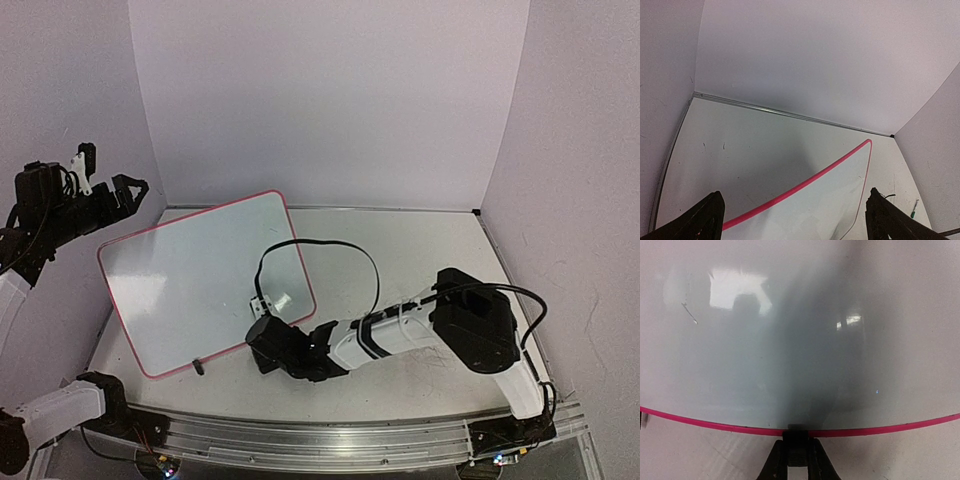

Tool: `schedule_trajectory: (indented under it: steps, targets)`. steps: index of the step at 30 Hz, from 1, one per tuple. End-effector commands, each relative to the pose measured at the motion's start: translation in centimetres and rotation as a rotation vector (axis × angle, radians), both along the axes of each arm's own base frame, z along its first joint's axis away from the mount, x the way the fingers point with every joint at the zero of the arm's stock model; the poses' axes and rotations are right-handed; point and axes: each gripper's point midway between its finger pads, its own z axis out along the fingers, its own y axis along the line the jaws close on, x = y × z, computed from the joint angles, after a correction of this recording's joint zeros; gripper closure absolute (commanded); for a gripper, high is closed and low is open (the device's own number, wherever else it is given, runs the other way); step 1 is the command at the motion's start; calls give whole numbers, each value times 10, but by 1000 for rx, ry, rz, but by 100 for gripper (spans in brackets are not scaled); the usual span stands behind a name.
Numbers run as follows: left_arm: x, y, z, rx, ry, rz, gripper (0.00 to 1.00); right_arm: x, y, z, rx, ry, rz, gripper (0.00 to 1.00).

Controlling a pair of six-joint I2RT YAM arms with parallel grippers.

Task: Write a sentence on the whiteboard
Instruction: Move the whiteboard marker to the corner of the board.

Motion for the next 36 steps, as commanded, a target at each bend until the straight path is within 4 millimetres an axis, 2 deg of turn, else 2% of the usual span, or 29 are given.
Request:
schedule_trajectory:
  steps: [1, 5, 9, 16, 21, 24, 26, 30, 36]
  targets:
    - [-2, 1, 27, 8, -62, 1, 1, 33, -53, 50, 65, -93, -169, 100]
    - [2, 0, 25, 5, -51, -3, 1, 39, -100, 50, 64, -96, -248, 100]
    - [6, -1, 22, 3, -39, -9, 1, 39, -163, 39, 41, -92, -345, 100]
    - [16, -8, 17, -17, -24, -42, 1, 37, -260, 26, 30, -98, -522, 100]
    - [21, -11, 13, -31, -14, -55, 1, 30, -314, 25, 74, -111, -680, 100]
    - [24, -14, 9, -42, -4, -66, 1, 24, -333, 23, 83, -115, -745, 100]
    - [26, -16, 6, -51, 2, -73, 1, 23, -337, 21, 84, -112, -757, 100]
    - [30, -19, -2, -70, 22, -88, 1, 26, -327, 19, 93, -90, -750, 100]
    - [31, -21, -11, -78, 39, -94, 0, 30, -312, 29, 62, -119, -711, 100]
